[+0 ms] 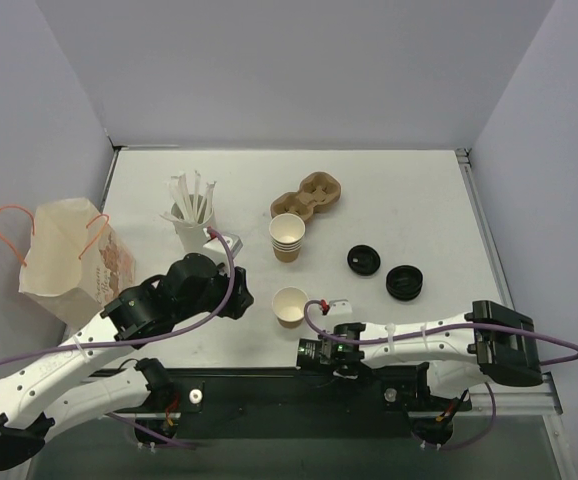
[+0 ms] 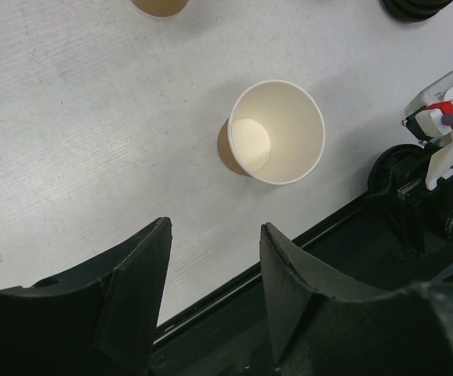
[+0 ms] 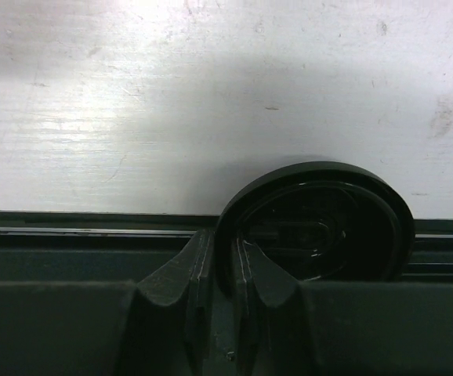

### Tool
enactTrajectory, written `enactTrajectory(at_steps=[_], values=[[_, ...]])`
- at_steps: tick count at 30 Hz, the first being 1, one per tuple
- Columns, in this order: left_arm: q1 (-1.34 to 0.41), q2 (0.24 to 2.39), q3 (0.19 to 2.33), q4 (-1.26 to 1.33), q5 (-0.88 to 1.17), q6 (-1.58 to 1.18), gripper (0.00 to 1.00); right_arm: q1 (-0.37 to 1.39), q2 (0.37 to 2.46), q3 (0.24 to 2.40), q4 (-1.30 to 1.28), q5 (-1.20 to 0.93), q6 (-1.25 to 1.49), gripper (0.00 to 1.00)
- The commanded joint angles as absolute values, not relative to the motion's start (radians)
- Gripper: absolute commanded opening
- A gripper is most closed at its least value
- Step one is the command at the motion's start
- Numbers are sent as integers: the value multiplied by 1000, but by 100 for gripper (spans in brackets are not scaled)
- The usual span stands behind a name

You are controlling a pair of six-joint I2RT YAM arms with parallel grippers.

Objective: Pack the takeout coffee

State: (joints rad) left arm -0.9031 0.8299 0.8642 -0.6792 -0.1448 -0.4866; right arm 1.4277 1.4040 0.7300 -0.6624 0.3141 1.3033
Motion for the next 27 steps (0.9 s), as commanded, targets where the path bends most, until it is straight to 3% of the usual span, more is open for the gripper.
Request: enactTrajectory(at_steps=[1, 8, 15, 27], values=[[-900, 813, 897, -672, -137, -499, 59, 1436, 1330, 804, -715, 411, 1258, 7], [-899, 798, 922, -597, 36, -548, 57, 1436, 1053, 855, -579, 521, 1126, 5], [-884, 721, 894, -349, 274, -595, 57, 1436, 622, 664, -22, 382, 902, 8], [-879, 745, 701, 236, 514, -828, 54, 1442, 615, 655, 211, 226, 813, 8]])
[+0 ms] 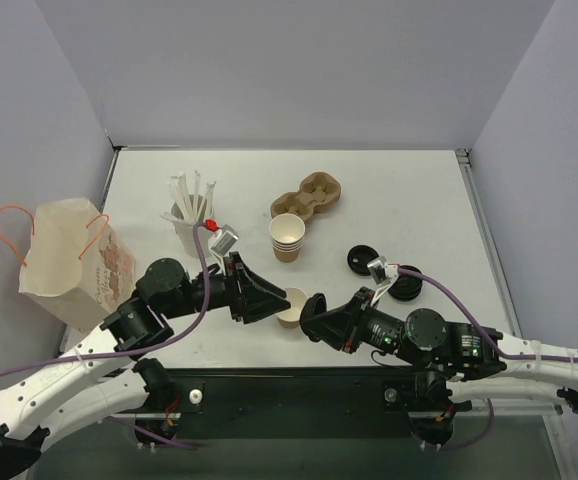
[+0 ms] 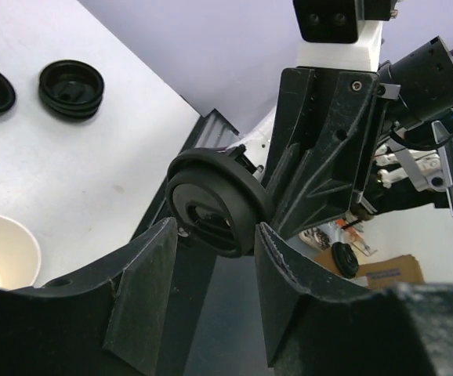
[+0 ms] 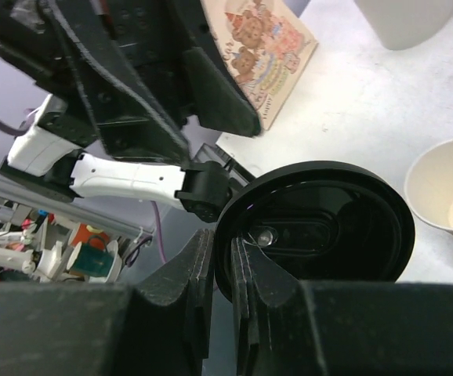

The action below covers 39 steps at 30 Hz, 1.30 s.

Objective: Pack the takeout coffee

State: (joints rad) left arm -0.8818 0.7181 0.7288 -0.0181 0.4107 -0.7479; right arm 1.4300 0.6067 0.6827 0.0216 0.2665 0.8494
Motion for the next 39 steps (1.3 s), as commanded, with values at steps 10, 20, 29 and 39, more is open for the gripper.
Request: enactTrajectory(at_steps=[10, 20, 29, 39], values=[[-880, 758, 611, 406, 563, -861, 52, 1442, 627, 646, 275, 213, 811, 8], [-880, 756, 528, 577, 600, -953, 50, 1442, 629, 626, 328, 210, 819, 8], [-881, 726, 465, 633, 587, -1011, 47, 1442, 634, 612, 362, 207, 815, 7], [-897, 770, 439, 736, 575, -1068, 43, 1442, 660, 618, 371, 199, 816, 8]])
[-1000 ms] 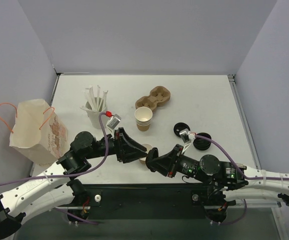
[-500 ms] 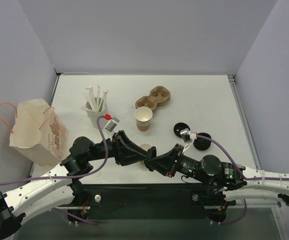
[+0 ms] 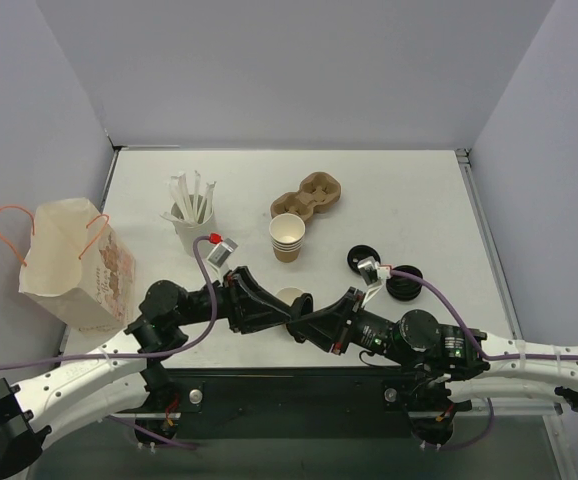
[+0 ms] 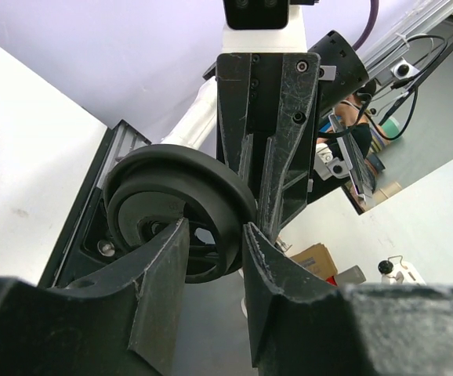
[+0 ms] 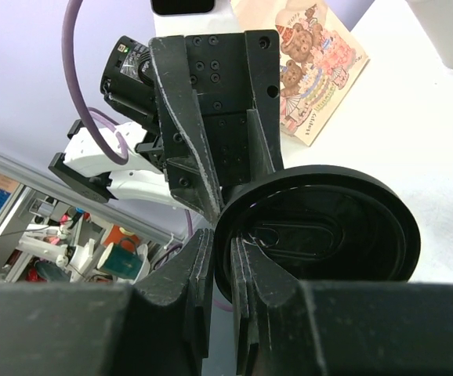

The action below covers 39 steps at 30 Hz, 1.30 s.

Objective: Pack the takeout coffee

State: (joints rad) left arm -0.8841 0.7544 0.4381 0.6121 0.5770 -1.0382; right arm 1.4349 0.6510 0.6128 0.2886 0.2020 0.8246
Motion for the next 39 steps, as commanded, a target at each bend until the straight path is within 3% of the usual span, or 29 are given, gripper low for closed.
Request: enactTrajectory(at_steps=[1, 5, 9, 13, 18, 22, 23, 28, 35, 39], values=[[-897, 772, 433, 756, 574, -1078, 39, 1442, 663, 620, 368, 201, 818, 8], [-900, 785, 425, 795, 572, -1100, 25, 1442, 666, 623, 354, 202, 821, 10], [-900, 781, 416, 839, 558, -1137, 1, 1442, 658, 623, 330, 216, 825, 17], [-902, 758, 417, 822, 537, -1137, 0, 1442, 624, 620, 272, 252, 838, 25], [-899, 703, 456, 652, 483, -1037, 0, 1442, 563, 604, 207, 299, 853, 47], [-899, 675, 564, 257, 394, -873, 0, 1442, 499, 610, 56, 344, 883, 65], [-897, 670, 590, 174, 364, -835, 0, 1440, 491, 614, 26, 359, 890, 74], [-900, 692, 806, -309, 94, -588, 0, 1442, 476, 652, -236, 439, 940, 91], [-949, 871, 968, -592, -158, -491, 0, 1439, 515, 687, -486, 531, 1015, 97], [-1115, 977, 1044, -716, -380, -517, 0, 1439, 523, 681, -564, 561, 1040, 99]])
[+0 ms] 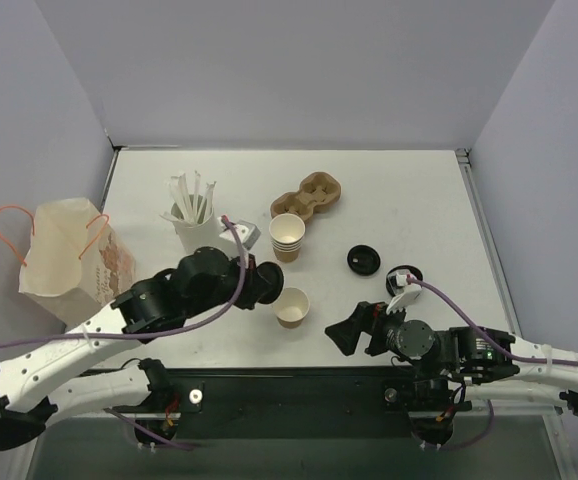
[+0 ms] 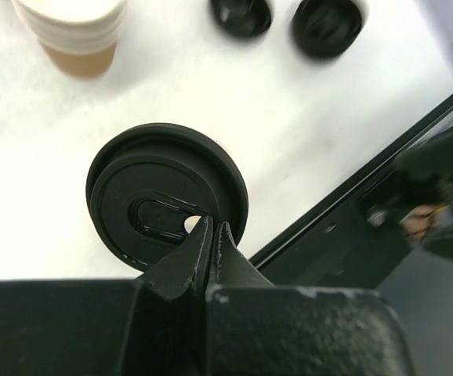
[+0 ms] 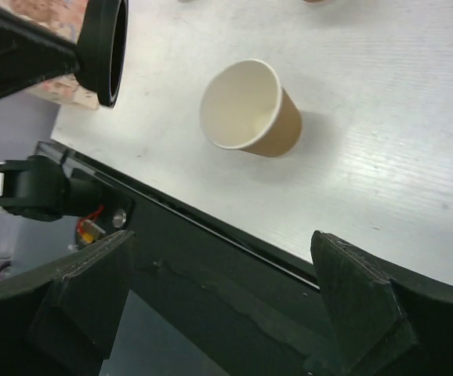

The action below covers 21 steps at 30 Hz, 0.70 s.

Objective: Pack the takeout coffee

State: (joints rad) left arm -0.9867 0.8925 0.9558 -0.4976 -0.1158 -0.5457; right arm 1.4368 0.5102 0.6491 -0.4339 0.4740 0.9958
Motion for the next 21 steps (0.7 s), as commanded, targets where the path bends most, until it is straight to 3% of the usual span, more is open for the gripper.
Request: enactTrajectory(at_steps=[1, 5, 21], values=[[-1141, 1035, 1069, -742, -412, -525, 0, 1440, 523, 681, -575, 577, 1043, 99], [-1210, 1135, 1132, -801, -495, -560, 0, 1439, 512, 683, -621, 604, 1055, 99], [-1216, 1368, 1262, -752, -403, -560, 0, 1439, 463, 649, -663, 620, 1097, 99]])
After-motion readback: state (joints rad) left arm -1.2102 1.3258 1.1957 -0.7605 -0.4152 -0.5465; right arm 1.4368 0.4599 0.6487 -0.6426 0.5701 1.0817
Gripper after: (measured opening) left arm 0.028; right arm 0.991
